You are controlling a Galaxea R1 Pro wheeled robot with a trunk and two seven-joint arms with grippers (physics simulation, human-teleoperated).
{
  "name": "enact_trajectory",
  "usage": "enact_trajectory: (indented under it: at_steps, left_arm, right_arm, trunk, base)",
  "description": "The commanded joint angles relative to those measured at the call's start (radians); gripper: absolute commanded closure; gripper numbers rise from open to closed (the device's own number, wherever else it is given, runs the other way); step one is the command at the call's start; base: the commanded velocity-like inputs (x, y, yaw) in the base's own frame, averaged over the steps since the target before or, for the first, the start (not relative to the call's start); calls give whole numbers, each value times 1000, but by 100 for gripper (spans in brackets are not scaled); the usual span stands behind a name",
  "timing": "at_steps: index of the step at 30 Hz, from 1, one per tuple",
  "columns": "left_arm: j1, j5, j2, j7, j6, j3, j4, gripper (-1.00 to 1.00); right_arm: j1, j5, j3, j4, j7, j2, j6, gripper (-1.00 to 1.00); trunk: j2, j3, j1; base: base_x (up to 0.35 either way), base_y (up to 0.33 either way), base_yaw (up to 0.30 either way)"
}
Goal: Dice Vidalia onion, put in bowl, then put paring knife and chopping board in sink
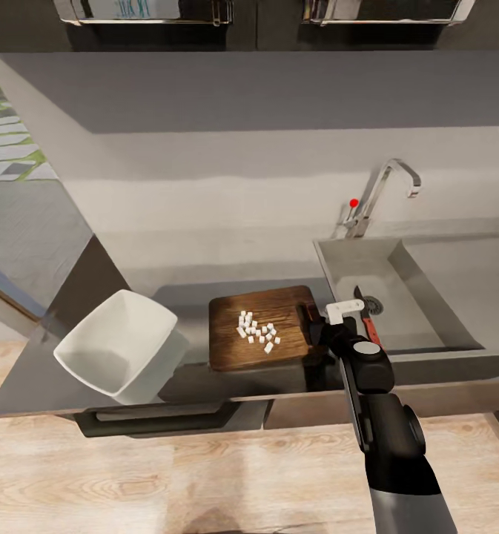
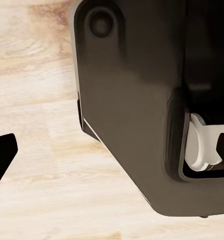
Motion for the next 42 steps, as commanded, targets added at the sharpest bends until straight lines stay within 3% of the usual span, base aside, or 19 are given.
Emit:
enact_trajectory:
  at_steps: [1,23,30,42]
  left_arm:
    - [0,8,1,0,-1,-6,-1,-100]
    - [0,8,1,0,-1,-6,0,-100]
    - [0,8,1,0,-1,-6,0,-100]
    - [0,8,1,0,-1,-6,0,-100]
  right_arm:
    - [-1,10,0,-1,8,0,5,100]
    - [-1,-14,-4,-2,29,0,65,100]
    - [-1,-14,-79,-3,85,0,64,100]
    - [-1,-14,-84,-3,89,0,65,100]
  trunk:
    - [-2,0,1]
    - [-2,36,1]
    - [-2,47,1]
    - [-2,66,1]
  base:
    - [0,0,0]
    - [0,45,0]
    - [0,0,0]
    - [0,0,0]
